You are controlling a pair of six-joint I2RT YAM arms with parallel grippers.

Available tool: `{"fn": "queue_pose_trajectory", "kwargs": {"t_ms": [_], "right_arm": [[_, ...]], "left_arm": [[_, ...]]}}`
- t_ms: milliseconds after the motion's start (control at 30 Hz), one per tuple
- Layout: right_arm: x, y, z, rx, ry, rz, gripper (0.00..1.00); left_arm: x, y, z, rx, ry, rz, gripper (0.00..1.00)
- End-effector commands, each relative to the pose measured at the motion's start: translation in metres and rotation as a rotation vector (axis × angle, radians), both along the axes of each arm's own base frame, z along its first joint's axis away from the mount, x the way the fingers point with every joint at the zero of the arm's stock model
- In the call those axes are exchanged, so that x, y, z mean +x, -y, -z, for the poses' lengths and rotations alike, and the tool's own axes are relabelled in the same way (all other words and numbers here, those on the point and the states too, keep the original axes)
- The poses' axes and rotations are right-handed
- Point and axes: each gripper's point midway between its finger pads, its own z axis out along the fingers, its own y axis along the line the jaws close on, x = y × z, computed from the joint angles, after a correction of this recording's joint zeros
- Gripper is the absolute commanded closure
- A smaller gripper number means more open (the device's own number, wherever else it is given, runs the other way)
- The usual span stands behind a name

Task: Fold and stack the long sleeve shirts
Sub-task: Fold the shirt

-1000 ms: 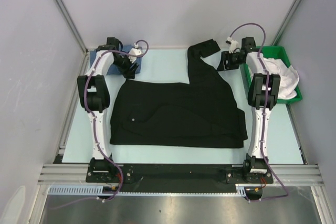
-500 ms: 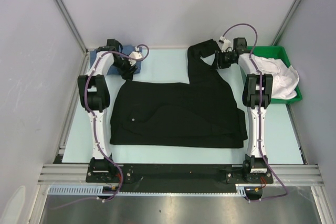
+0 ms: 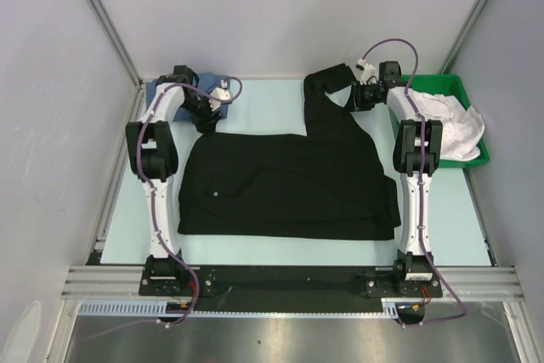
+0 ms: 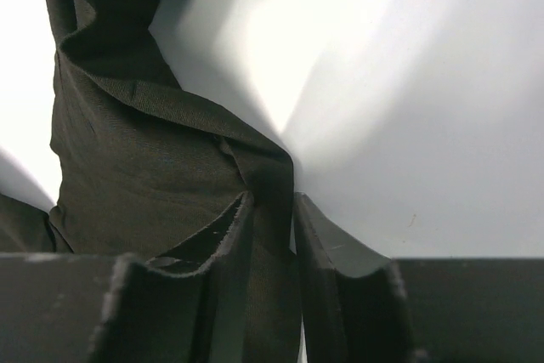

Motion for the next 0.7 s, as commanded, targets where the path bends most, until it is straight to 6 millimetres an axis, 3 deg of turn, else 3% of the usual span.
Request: {"fn": "queue_pose_trajectory", "kwargs": {"t_ms": [0, 200, 367, 467, 500, 600, 667], "right_arm": [[0.006, -0.002, -0.01, 0.015, 0.032, 0.0, 0.73], [0.008, -0.004, -0.011, 0.025, 0.038, -0.007, 0.78], [0.01, -0.005, -0.009, 0.029, 0.04, -0.005, 0.72], [0.009, -0.006, -0.008, 0.038, 0.036, -0.019, 0.76], [0.005, -0.022, -0.007, 0.04, 0.031, -0.045, 0.8], [0.006, -0.026, -0.015, 0.062, 0.036, -0.047, 1.0], [0.007, -0.026, -0.025, 0.065, 0.048, -0.045, 1.0]], "left_arm": [[-0.003, 0.003, -0.035, -0.026, 0.064, 0.047, 0.38], [-0.005, -0.012, -0.007, 0.043, 0.027, 0.072, 0.39], [-0.005, -0.015, 0.001, 0.072, 0.019, 0.086, 0.42], [-0.006, -0.015, 0.002, 0.074, 0.016, 0.091, 0.51], [-0.006, -0.015, 0.001, 0.07, 0.018, 0.093, 0.58], [-0.004, -0.012, -0.005, 0.05, 0.029, 0.084, 0.72], [-0.002, -0.01, -0.011, 0.04, 0.033, 0.057, 0.79]]}}
